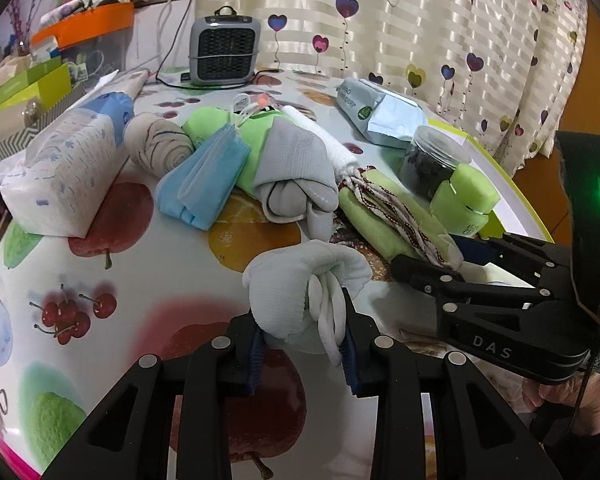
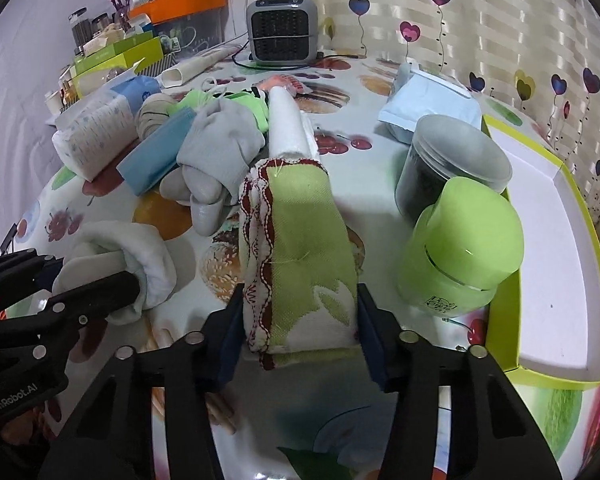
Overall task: Organize soft objects
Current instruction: 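Carry both towels to yellow-green box while right tool releases green towel inside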
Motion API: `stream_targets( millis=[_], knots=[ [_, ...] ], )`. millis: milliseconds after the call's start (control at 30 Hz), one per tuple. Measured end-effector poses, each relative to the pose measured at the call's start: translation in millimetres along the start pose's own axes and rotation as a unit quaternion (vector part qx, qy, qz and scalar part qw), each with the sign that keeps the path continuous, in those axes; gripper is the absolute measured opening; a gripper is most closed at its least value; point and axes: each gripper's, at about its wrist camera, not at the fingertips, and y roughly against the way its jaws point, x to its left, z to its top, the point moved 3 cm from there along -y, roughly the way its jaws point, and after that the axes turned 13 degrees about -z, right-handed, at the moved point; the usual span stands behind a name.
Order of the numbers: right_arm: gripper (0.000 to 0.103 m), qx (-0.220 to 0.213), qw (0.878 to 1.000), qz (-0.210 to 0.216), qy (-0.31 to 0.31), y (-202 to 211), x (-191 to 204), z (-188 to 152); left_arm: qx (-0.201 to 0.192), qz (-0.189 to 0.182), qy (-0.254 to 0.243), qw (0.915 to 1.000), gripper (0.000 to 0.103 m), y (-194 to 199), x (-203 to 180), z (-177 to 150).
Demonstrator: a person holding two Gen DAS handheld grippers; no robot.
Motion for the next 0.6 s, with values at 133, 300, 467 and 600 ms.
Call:
stream_targets(
  millis=[133,300,467,600],
  knots=[
    [0.042,-0.013,1.0,0.01,-0.007,11,-2,-1,-0.007,0.003,-0.003,1.0,0.03,6,-2,-2],
    [0.04,-0.029,0.999,0.021,-0.012,27,-3,-6,-0.017,0.006,-0.007,0.9998,0.03,17,-8,-2],
    [0.04,-0.053,0.998,0.028,-0.021,49,-8,-6,-0.028,0.005,-0.016,0.9995,0.03,28,-19,1],
    [0.04,-0.066,0.997,0.027,-0.032,61,-17,-5,-0.037,0.002,-0.027,0.999,0.03,35,-29,7]
  ],
)
